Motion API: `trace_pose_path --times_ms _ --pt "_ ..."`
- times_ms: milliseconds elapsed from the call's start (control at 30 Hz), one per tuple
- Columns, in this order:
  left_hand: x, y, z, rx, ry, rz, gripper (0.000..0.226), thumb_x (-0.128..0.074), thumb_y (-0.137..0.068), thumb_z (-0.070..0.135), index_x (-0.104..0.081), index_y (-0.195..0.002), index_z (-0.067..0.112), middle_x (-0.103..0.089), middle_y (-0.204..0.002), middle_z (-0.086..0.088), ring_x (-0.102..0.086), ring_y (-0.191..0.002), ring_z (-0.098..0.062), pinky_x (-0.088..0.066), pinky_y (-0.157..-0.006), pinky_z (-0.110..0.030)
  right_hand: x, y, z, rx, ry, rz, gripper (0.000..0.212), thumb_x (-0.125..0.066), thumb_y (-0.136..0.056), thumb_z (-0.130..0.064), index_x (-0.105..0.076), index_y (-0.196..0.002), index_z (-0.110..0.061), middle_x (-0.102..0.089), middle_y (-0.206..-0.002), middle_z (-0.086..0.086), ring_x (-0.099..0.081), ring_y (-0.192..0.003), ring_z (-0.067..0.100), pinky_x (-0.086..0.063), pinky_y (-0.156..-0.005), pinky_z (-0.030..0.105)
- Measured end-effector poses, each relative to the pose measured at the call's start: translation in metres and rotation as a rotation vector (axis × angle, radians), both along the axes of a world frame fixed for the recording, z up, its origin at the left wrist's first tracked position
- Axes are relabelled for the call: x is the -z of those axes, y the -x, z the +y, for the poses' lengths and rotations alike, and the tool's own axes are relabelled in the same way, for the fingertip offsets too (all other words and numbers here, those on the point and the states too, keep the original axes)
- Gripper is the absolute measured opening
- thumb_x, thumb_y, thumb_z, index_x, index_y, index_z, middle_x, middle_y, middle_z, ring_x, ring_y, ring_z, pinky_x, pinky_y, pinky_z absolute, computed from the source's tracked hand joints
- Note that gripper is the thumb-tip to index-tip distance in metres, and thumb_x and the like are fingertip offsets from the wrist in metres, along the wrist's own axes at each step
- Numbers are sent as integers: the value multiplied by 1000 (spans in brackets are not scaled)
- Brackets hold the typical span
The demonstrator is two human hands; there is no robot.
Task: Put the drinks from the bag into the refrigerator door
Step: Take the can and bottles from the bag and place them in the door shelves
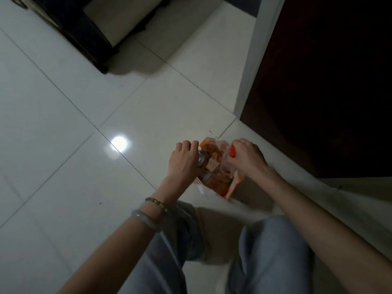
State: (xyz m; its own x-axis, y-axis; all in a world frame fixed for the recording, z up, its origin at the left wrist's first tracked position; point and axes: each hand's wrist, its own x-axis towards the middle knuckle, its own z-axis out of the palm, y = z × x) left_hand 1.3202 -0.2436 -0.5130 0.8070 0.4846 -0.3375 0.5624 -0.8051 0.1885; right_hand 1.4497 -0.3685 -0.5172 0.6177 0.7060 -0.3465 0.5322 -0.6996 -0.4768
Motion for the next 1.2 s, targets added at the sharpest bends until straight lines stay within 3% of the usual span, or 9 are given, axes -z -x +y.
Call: trace_pose_path --times_ms 233,367,467,567,767,900,1000,1067,1200 --pt "-213 14 -19 153 35 -69 72 -70 -77 42 -37 -138 21 -46 -133 -7 -40 -116 -26 -40 -94 -34 -247 33 -43 -27 -104 60 38 -66 -78 -22 -56 -111 -6 -54 -109 8 -53 -98 22 -33 -76 22" --pt "-334 15 -35 218 21 -112 77 -69 -76 47 -34 -142 27 -44 -134 -5 -37 -119 -26 -37 -96 -34 -372 43 -72 47 -131 68 43 -69 -76 -19 -55 -114 -7 -51 -112 6 -52 -101 21 -44 -84 28" --pt "-414 8 -51 294 -17 -185 76 -72 -73 49 -41 -139 26 -49 -130 -7 -41 -114 -29 -39 -92 -36 -447 46 -95 110 -143 46 47 -73 -73 -21 -54 -114 -10 -50 -110 3 -50 -99 18 -43 -82 27" --pt "-473 -3 -70 379 -82 -332 68 -77 -68 43 -55 -129 22 -58 -116 -12 -51 -101 -35 -44 -81 -38 -503 42 -124 197 -219 -21 39 -76 -68 -22 -60 -101 -10 -53 -99 2 -53 -90 17 -41 -74 25" --pt "-543 -35 -123 557 -1 -471 78 -73 -72 50 -39 -140 30 -44 -132 -5 -38 -118 -26 -40 -91 -33 -584 37 -201 412 -332 -186 26 -75 -64 -21 -66 -87 -14 -61 -90 2 -56 -79 14 -40 -62 19" --pt "-572 -61 -166 705 81 -622 82 -80 -65 43 -44 -135 19 -47 -132 -5 -39 -121 -26 -37 -97 -33 -629 44 -248 559 -355 -294 26 -76 -63 -21 -66 -87 -12 -62 -88 3 -58 -81 16 -48 -70 28" --pt "-590 -84 -194 811 134 -677 83 -82 -64 42 -45 -134 16 -48 -129 -4 -38 -117 -23 -29 -94 -24 -656 47 -283 727 -374 -358 25 -77 -63 -21 -68 -85 -13 -65 -85 1 -60 -80 14 -50 -69 28" --pt "-599 -100 -211 889 157 -722 81 -83 -63 41 -48 -130 13 -50 -125 -5 -40 -113 -23 -29 -92 -24 -672 46 -306 865 -386 -413 22 -77 -62 -22 -69 -82 -15 -67 -80 0 -60 -76 12 -49 -64 23" --pt "-607 -133 -237 1007 188 -805 76 -84 -59 41 -54 -122 10 -56 -115 -8 -47 -102 -27 -41 -87 -34 -691 43 -338 1041 -411 -518 19 -77 -62 -19 -67 -78 -18 -64 -74 -4 -55 -66 1 -39 -49 5"
